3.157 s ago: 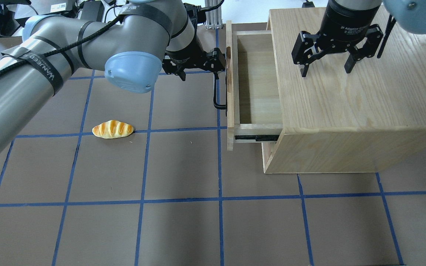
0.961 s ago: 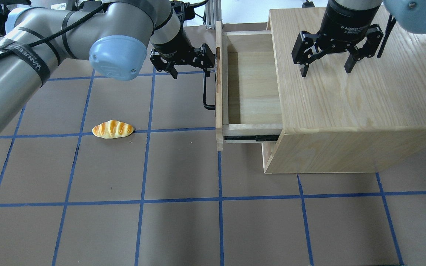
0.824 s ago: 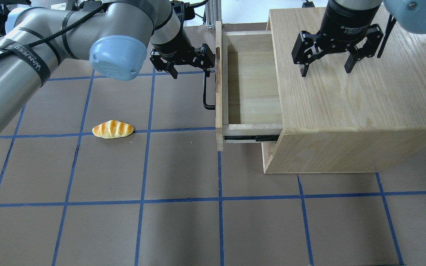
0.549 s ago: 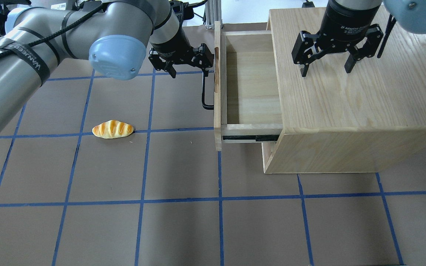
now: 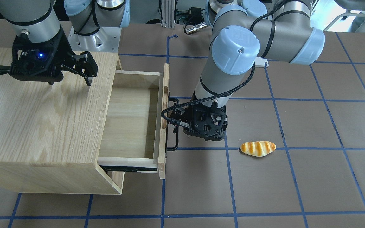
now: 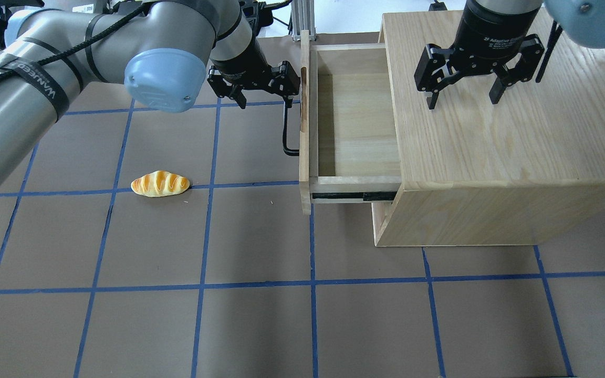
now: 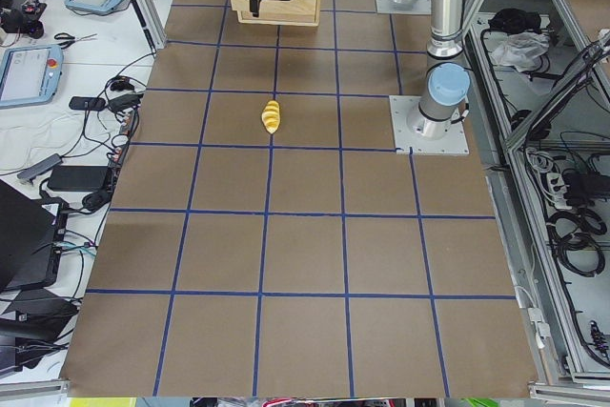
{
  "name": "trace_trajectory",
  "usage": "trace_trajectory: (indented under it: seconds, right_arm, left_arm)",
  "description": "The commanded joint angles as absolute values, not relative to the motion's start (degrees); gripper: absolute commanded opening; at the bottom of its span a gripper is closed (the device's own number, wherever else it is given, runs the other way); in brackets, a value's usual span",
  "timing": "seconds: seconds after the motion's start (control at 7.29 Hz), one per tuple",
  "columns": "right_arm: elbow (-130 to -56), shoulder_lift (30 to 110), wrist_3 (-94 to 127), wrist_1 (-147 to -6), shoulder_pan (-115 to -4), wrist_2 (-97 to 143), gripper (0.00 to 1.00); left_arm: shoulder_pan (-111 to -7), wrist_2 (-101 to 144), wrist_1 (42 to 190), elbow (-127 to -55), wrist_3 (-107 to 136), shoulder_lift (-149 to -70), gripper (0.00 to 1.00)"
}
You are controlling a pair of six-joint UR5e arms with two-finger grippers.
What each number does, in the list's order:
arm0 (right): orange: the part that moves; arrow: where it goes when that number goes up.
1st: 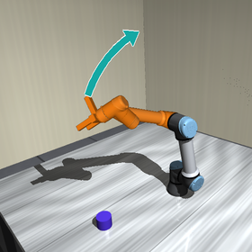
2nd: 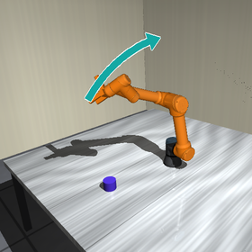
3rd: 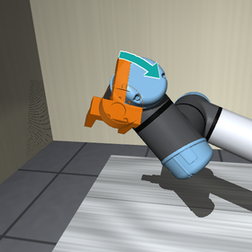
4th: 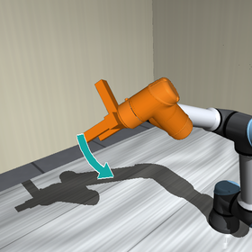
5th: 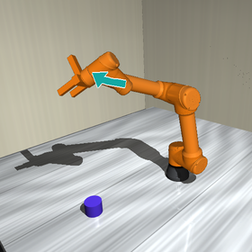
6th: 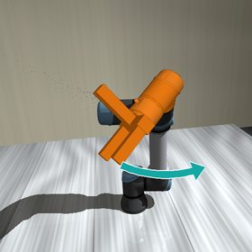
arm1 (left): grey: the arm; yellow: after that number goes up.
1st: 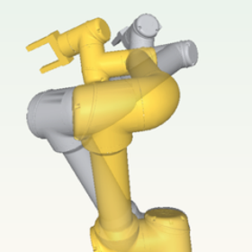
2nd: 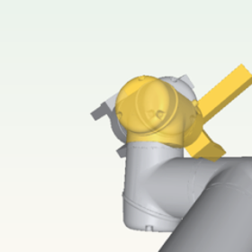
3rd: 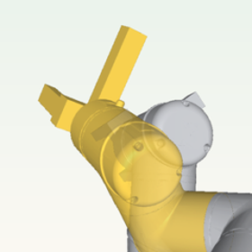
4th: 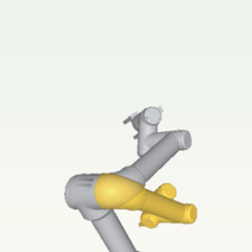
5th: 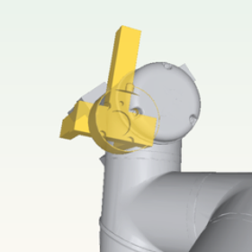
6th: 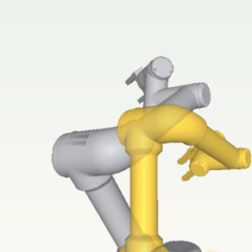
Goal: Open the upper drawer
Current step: 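Keep pulling the drawer farther out with the left gripper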
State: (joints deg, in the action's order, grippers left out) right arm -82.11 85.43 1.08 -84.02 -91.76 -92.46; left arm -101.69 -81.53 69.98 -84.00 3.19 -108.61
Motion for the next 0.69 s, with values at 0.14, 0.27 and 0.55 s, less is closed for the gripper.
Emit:
trace_trajectory:
  seconds: [0.14, 0.27, 0.55]
  right_arm:
    - [-82.09, 85.43, 1.06, -84.02, -91.76, -92.46, 1.00]
    - [-82.09, 85.43, 1.14, -84.02, -91.76, -92.46, 1.00]
    - [-82.09, 85.43, 1.14, -84.02, -91.76, -92.46, 1.00]
  left_arm:
    - [-100.90, -82.97, 70.31, -84.02, 2.46, -108.54, 1.00]
    - [-100.90, -83.06, 70.31, -83.94, 2.46, -108.46, 1.00]
    - [-100.90, -84.55, 70.84, -83.85, 2.81, -107.50, 1.00]
